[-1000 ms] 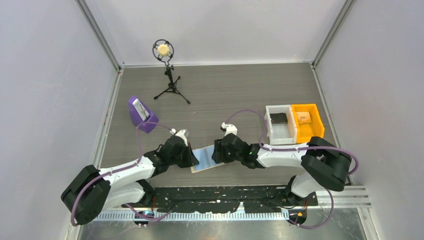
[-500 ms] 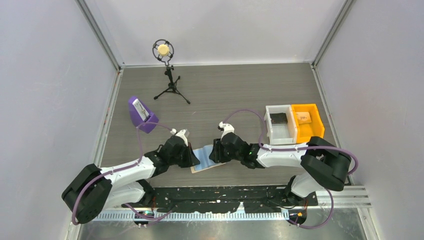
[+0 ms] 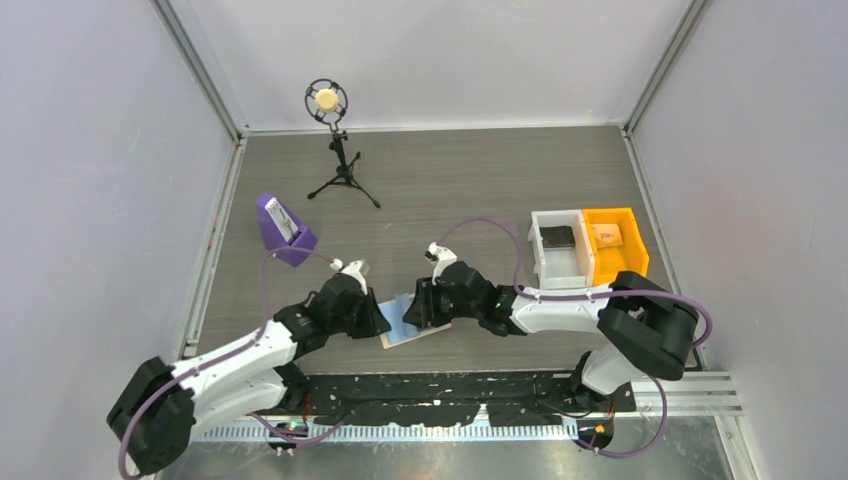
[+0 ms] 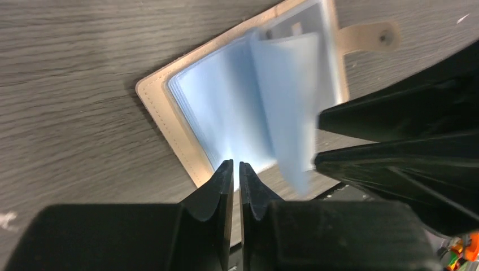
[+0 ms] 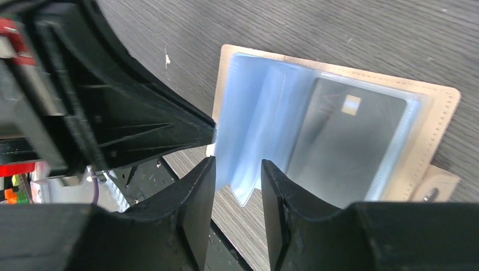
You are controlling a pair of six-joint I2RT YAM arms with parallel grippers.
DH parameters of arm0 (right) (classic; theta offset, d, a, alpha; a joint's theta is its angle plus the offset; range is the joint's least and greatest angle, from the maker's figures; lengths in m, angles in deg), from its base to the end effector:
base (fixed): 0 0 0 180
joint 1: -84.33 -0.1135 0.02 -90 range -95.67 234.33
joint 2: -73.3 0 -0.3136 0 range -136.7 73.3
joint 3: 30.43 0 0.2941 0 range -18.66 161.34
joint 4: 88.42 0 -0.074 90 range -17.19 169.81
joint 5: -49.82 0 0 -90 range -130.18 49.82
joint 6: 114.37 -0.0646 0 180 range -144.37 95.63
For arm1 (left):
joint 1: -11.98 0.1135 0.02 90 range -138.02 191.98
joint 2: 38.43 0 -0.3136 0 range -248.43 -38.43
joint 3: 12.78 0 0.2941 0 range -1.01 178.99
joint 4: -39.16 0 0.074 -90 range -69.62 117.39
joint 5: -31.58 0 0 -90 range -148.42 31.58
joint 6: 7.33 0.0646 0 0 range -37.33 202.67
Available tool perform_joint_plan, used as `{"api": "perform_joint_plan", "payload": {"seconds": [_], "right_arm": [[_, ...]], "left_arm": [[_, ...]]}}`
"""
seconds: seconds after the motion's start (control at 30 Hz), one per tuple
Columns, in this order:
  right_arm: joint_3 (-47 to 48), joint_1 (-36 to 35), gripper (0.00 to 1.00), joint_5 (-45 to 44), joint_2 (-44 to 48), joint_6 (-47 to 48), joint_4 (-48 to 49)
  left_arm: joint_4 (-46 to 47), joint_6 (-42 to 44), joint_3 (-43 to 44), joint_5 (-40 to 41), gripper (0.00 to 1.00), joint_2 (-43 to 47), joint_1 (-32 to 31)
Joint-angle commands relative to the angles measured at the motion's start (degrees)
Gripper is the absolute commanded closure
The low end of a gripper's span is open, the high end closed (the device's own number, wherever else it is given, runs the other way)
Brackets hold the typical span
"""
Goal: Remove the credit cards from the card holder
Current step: Remove the credit card from the card holder.
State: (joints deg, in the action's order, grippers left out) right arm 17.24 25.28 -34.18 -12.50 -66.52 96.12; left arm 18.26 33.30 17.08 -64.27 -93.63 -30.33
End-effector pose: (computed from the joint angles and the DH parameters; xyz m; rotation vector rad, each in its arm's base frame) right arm 0.1709 0.2981 0.1682 -0.4157 2.3433 1.0650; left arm 0.1453 -0.1412 0.1453 -0.1050 2.5544 -0.8274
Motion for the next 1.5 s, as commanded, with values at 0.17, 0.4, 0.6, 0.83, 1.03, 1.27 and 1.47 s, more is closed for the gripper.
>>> {"api": "perform_joint_plan", "payload": {"seconds": [0.17, 0.4, 0.6, 0.83, 1.03, 1.27, 1.47], "right_arm": [[4.61, -0.89, 0.56, 5.06, -4.68, 0.42, 3.81], [6.74, -0.85, 0.50, 2.21, -1.69, 3.98, -2.65], [7.37, 0.45, 0.46, -0.03, 2.40, 7.78, -9.02], [4.98, 3.76, 0.49, -1.10, 4.23, 7.28, -10.53], [4.30, 5.89, 0.49, -3.35, 3.65, 7.93, -13.48], [3.83, 6.27, 0.46, -3.10, 1.34, 7.73, -13.94], [4.36, 6.23, 0.47, -2.00, -1.20, 7.48, -13.20]], "left_arm": [[-13.90, -3.16, 5.12, 7.44, 0.77, 16.38, 0.38], [-13.86, -2.41, 5.28, 6.58, 0.76, 18.73, 0.47], [-11.61, -2.40, 5.49, 4.61, 0.75, 17.40, 0.47], [-5.91, -1.61, 4.89, 0.92, 0.76, 10.94, 0.45], [-2.83, -0.65, 5.00, 0.19, 0.79, 3.81, 0.44], [-1.18, -0.48, 3.70, -0.42, 0.80, -1.38, 0.40], [-0.19, -0.54, 1.89, -0.59, 0.80, -2.12, 0.41]]}}
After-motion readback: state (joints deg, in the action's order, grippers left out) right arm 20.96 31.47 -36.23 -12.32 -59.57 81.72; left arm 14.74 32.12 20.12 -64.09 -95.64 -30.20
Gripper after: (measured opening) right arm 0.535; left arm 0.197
